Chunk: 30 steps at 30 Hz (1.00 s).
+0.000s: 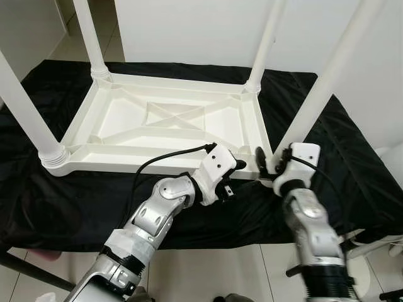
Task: Building children table
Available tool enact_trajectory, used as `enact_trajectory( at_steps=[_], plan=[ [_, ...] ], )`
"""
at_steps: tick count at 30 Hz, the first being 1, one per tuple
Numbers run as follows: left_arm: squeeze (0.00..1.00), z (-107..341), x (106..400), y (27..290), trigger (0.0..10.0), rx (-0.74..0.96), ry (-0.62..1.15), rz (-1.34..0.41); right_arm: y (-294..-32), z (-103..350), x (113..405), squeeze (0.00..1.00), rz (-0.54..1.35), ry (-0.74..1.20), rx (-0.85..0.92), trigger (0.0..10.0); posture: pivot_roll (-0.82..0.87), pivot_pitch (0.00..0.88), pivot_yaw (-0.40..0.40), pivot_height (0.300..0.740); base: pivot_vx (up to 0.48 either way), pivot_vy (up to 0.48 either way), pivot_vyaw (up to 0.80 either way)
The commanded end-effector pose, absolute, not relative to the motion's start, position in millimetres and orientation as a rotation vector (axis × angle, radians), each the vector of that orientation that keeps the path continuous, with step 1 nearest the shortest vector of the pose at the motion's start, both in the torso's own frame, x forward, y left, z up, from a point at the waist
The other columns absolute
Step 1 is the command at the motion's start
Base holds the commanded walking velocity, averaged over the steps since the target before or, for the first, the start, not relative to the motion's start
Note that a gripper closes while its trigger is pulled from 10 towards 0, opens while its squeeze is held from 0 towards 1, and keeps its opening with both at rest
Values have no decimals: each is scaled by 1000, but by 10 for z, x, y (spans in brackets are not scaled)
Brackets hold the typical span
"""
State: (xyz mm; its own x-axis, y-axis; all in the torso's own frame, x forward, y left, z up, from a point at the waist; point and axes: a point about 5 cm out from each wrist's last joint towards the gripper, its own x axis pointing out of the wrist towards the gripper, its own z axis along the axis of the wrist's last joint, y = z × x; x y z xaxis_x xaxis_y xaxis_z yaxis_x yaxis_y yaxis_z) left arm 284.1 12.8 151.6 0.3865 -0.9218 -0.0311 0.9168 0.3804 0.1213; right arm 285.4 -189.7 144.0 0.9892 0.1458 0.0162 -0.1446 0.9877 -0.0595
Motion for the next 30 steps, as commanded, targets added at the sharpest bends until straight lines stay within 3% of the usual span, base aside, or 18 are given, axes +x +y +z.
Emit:
enact_trajectory(
  at_steps=[1, 10, 27, 28, 29, 30],
  plan=[
    [0, 1555, 2851, 109, 10000, 144, -51, -1215, -1918, 1438, 2821, 0, 240, -4, -77, 10000, -8, 0, -44, 740, 0, 0, 0],
    [0, 1570, 2870, 112, 10000, 144, -54, -1213, -2138, 1427, 2838, 0, 476, 66, -262, 10000, -4, 0, -40, 740, 0, 0, 0],
    [0, 1585, 2885, 126, 10000, 154, -62, -1204, -2088, 1244, 3136, 0, 543, 124, -262, 10000, 23, 0, -43, 740, 0, 0, 0],
    [0, 1587, 2887, 126, 10000, 154, -63, -1203, -2080, 1217, 3151, 0, 545, 129, -257, 6431, 23, 0, -43, 740, 0, 0, 0],
    [0, 1591, 2894, 131, 10000, 155, -64, -1200, -2079, 1184, 3162, 0, 542, 138, -235, 0, 23, 0, -43, 740, 0, 0, 0],
    [0, 1591, 2894, 131, 10000, 155, -64, -1200, -2079, 1184, 3162, 0, 542, 138, -235, 0, 23, 0, -43, 740, 0, 0, 0]
  ],
)
